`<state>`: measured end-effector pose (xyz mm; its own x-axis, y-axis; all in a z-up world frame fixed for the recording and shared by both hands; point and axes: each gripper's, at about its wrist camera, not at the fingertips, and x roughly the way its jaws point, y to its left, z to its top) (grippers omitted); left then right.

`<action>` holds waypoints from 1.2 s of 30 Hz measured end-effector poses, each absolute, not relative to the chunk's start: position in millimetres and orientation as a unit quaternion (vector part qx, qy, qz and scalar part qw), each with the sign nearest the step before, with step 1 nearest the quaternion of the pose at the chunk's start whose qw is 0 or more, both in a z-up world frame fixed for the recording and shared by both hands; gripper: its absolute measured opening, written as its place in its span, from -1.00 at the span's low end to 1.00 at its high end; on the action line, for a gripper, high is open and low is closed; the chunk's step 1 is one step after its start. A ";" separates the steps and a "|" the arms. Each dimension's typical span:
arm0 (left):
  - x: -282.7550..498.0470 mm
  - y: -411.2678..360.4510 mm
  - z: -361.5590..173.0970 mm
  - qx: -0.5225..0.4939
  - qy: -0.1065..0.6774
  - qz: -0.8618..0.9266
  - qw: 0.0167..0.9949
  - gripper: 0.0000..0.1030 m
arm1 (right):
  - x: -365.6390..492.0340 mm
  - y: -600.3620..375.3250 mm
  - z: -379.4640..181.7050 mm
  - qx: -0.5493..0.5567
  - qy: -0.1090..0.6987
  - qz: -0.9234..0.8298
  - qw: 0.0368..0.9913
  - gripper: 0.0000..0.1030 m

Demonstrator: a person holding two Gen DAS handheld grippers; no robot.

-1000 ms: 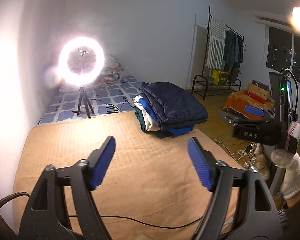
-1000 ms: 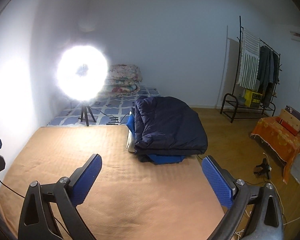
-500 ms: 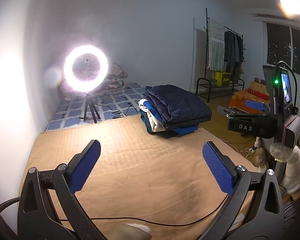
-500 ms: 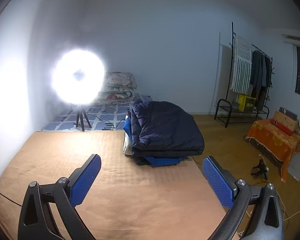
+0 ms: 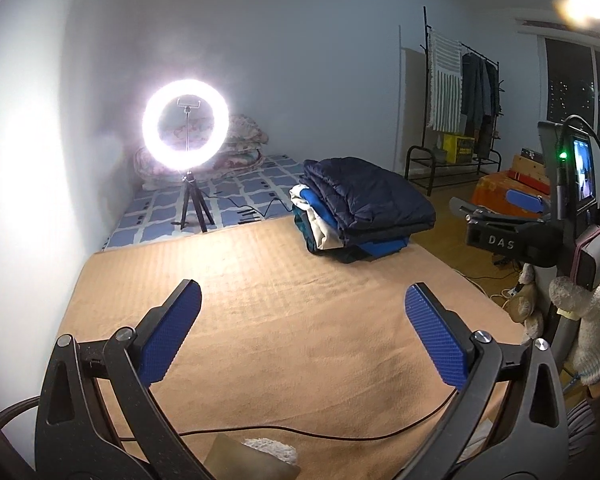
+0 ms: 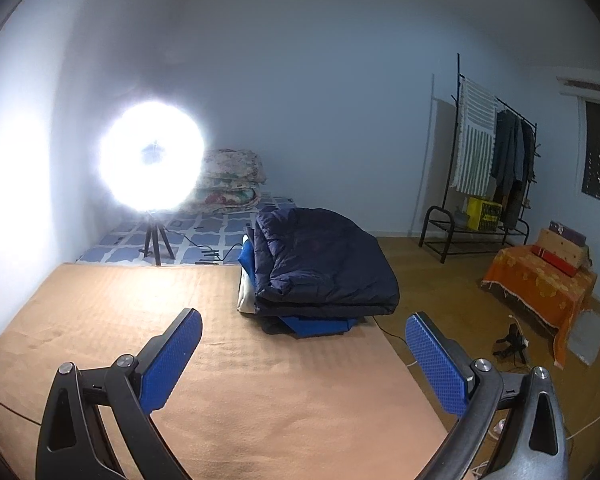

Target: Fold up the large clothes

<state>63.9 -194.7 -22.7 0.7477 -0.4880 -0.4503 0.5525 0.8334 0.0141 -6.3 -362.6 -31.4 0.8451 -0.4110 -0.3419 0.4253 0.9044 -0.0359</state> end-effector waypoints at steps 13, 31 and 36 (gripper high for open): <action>64.7 -197.7 -28.2 0.081 0.226 -0.276 0.931 1.00 | -3.6 -369.4 -39.8 0.032 0.186 -0.228 0.955 0.99; 63.3 -198.7 -28.7 0.082 0.225 -0.276 0.931 1.00 | -3.7 -368.8 -42.2 0.028 0.190 -0.228 0.954 0.99; 62.7 -197.9 -28.1 0.083 0.224 -0.276 0.931 1.00 | -3.0 -369.0 -43.1 0.024 0.192 -0.228 0.954 0.99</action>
<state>62.7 -197.9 -28.1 0.7468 -0.4771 -0.4634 0.5516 0.8336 0.0307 -3.0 -369.0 -43.1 0.8217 -0.4265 -0.3779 0.4453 0.8944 -0.0414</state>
